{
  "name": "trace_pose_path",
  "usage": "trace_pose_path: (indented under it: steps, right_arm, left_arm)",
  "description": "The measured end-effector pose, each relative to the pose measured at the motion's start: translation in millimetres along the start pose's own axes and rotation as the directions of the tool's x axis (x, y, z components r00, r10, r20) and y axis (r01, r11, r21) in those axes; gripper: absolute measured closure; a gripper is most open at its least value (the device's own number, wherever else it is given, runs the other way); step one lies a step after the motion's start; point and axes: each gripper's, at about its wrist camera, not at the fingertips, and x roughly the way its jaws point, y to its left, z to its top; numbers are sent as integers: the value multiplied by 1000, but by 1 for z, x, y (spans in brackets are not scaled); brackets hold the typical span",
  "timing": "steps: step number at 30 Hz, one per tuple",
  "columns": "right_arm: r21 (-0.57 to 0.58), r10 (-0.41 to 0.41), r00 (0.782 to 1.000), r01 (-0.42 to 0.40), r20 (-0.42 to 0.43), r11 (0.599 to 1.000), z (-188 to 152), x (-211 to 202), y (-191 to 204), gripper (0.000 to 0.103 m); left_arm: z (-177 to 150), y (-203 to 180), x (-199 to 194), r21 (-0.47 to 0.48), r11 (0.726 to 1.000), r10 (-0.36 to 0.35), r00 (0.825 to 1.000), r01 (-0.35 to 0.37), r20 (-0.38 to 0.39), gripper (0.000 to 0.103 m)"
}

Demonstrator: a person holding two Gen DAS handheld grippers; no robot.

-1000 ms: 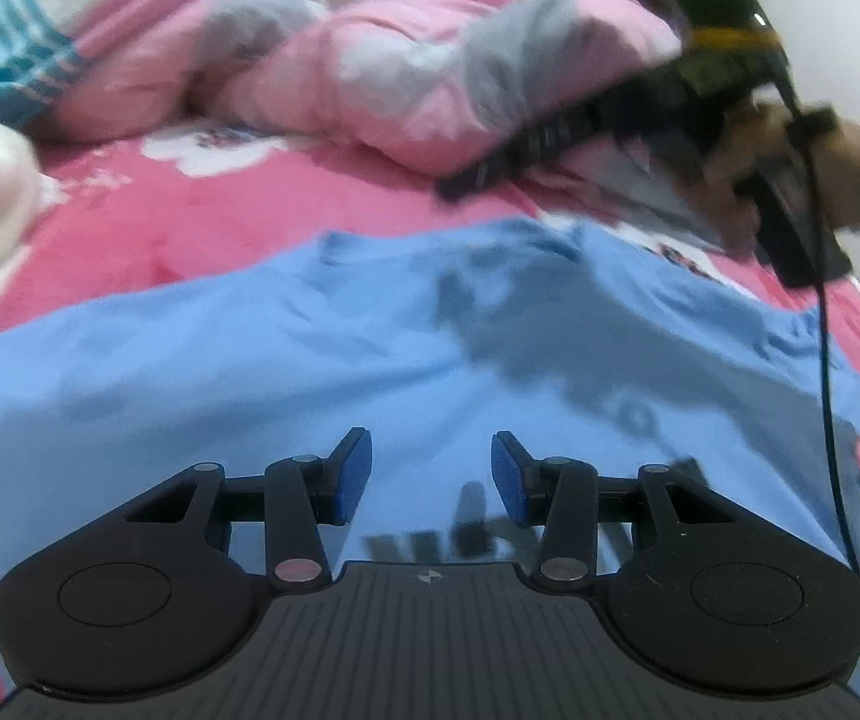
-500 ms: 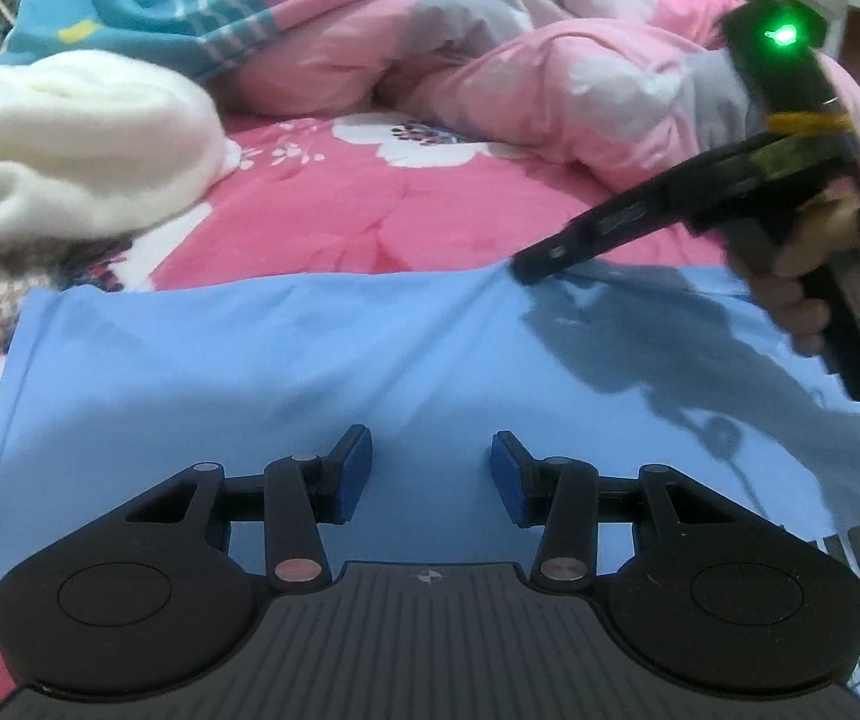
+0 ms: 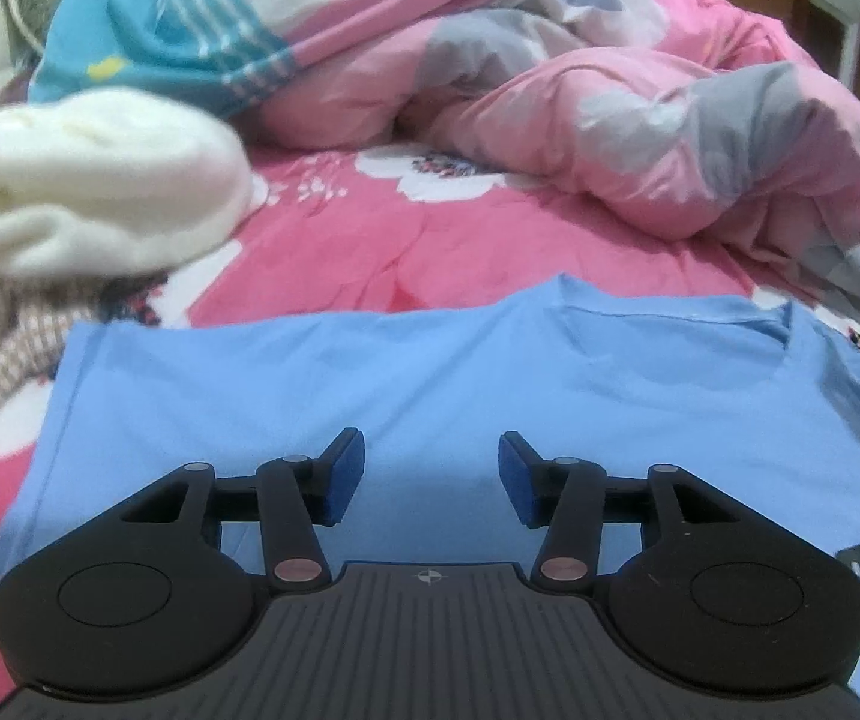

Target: Fold clothes

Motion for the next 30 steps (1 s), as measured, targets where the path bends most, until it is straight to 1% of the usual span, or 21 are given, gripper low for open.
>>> trace_pose_path:
  steps: [3,4,6,9,11,12,13,14,17,20,23,24,25,27,30]
  right_arm:
    - [-33,24,996,-27,-89,999,-22,4,-13,82]
    - [-46,41,993,-47,-114,998,-29,10,-15,83]
    - [-72,42,988,-54,-151,996,-37,27,-18,83]
    - [-80,-35,989,23,-142,997,-42,52,-35,83]
    - [-9,-73,993,72,-93,997,-38,53,-56,83]
    - [43,-71,995,74,-68,996,-36,48,-68,83]
    - [83,-53,997,57,-50,995,-34,38,-78,82]
    - [92,-36,998,40,-42,995,-33,28,-85,82]
    - [-6,-1,997,1,-75,1000,-42,2,-93,82]
    - [-132,20,992,-36,-121,991,-60,-13,-93,82]
    - [-219,-17,984,-23,-178,975,-73,-10,-91,82]
    - [-236,-33,980,-14,-196,972,-77,-8,-93,82]
    - [-229,-30,976,-20,-214,973,-82,-9,-96,82]
    - [-198,-4,968,-47,-252,979,-91,-12,-105,82]
    - [-216,5,953,-74,-304,974,-103,-18,-106,82]
  left_arm:
    - [4,-17,-12,24,1000,-11,1000,11,13,52]
    - [4,-25,-15,32,999,-19,1000,19,13,52]
    - [3,-45,-19,46,998,-46,999,46,2,52]
    - [0,-83,-23,55,993,-99,995,100,-19,52]
    - [-2,-110,-27,59,988,-140,990,141,-25,52]
    - [-3,-124,-27,63,985,-160,987,161,-26,52]
    - [-4,-136,-27,68,981,-181,983,182,-28,52]
    - [-5,-149,-26,76,976,-203,979,205,-32,52]
    - [-7,-183,-22,104,963,-246,969,249,-39,52]
    - [-8,-209,-17,133,952,-271,961,275,-48,52]
    - [-7,-230,-11,157,944,-286,957,291,-54,52]
    - [-6,-236,-9,163,941,-292,955,297,-56,52]
    - [-6,-242,-8,168,938,-297,953,302,-58,52]
    - [-5,-252,-6,172,931,-315,947,321,-63,52]
    - [-9,-270,-4,196,920,-331,941,340,-75,52]
